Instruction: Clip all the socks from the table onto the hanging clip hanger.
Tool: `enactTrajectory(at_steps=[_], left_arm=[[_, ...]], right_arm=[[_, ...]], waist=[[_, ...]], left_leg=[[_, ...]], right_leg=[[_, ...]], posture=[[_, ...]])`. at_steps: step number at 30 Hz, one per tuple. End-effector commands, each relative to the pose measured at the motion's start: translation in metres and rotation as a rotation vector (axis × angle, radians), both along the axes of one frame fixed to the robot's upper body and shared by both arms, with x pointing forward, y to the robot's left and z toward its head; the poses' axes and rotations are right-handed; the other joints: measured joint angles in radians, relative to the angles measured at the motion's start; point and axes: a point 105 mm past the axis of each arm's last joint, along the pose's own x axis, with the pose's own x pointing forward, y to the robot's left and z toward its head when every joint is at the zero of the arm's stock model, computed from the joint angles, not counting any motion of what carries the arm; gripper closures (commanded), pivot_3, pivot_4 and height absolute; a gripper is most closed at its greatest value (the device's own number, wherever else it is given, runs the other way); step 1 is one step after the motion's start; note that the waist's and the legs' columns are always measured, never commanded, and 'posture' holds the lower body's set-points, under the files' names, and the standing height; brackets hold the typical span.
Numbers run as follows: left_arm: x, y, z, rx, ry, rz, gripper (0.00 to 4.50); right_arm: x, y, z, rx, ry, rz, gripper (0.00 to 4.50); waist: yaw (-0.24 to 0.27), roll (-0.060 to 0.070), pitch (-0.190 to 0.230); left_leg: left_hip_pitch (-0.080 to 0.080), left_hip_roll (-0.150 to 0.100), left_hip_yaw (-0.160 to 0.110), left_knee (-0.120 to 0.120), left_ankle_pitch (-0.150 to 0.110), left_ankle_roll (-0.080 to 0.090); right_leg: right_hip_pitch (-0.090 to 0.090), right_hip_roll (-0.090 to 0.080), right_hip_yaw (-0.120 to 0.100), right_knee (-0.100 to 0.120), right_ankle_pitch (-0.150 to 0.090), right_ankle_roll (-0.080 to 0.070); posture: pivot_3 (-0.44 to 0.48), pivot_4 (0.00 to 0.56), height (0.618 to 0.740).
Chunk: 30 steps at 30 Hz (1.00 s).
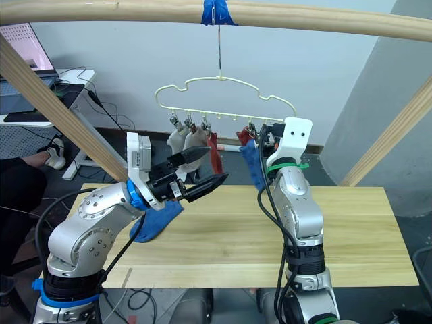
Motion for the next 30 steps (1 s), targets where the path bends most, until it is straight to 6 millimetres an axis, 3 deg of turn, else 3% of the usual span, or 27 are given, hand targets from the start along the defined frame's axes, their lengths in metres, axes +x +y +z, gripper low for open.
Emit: enactTrajectory(at_steps=[1,30], left_arm=[[-0.005,-0.005,0.011,-0.009,-0.059,-0.017,0.0],[-0.003,-0.005,0.01,-0.007,-0.066,-0.014,0.0]], right_arm=[[-0.002,0.003,0.014,0.015,-0.049,0.018,1.99],[0.003,-0.008,0.009,-0.005,-0.034,-0.043,1.99]], waist=[[0.0,0.0,0.0],[0.0,0.0,0.0]], left_leg=[[0.0,0.0,0.0,0.0,0.0,0.0],[0.0,0.0,0.0,0.0,0.0,0.0]], right_leg=[[0.0,0.0,0.0,0.0,0.0,0.0],[0.0,0.0,0.0,0.0,0.0,0.0]], posture=[[0.034,0.206,0.74],[0.032,0.205,0.74]])
